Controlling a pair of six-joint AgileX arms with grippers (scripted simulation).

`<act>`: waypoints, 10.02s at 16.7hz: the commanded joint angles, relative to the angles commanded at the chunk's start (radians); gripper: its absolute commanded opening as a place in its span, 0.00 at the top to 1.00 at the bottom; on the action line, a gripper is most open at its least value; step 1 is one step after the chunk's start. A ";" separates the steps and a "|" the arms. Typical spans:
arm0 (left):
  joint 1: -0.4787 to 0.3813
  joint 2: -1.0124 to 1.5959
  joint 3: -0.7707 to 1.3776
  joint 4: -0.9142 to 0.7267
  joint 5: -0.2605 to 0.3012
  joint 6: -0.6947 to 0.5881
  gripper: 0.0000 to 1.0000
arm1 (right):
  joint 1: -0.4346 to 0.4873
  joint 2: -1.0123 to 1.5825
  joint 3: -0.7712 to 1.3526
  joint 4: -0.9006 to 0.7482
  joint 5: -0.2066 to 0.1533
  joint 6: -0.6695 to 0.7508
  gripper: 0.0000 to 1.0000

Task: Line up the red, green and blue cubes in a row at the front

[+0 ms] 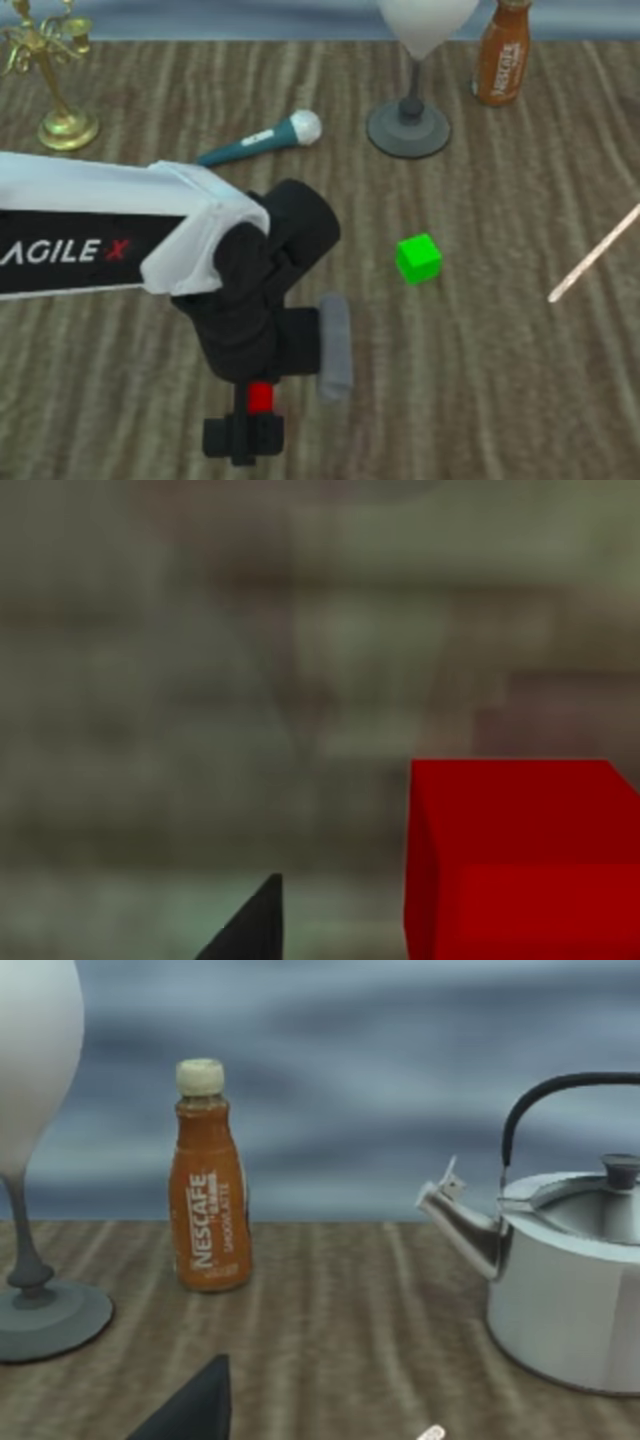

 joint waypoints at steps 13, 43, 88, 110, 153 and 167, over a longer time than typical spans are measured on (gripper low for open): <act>0.012 -0.059 0.096 -0.164 0.000 0.003 0.00 | 0.000 0.000 0.000 0.000 0.000 0.000 0.00; 0.624 -1.451 -0.859 0.473 -0.037 -0.611 0.00 | 0.410 1.816 1.550 -1.003 0.003 0.112 0.00; 0.756 -1.817 -1.041 0.764 -0.025 -0.836 0.00 | 0.532 2.399 1.837 -1.008 0.005 0.149 1.00; 0.756 -1.817 -1.041 0.764 -0.025 -0.836 0.00 | 0.555 2.308 1.998 -1.244 0.007 0.186 1.00; 0.756 -1.817 -1.041 0.764 -0.025 -0.836 0.00 | 0.907 2.052 1.379 -0.882 0.014 0.912 0.17; 0.756 -1.817 -1.041 0.764 -0.025 -0.836 0.00 | 0.909 2.039 1.414 -0.924 0.014 0.914 0.00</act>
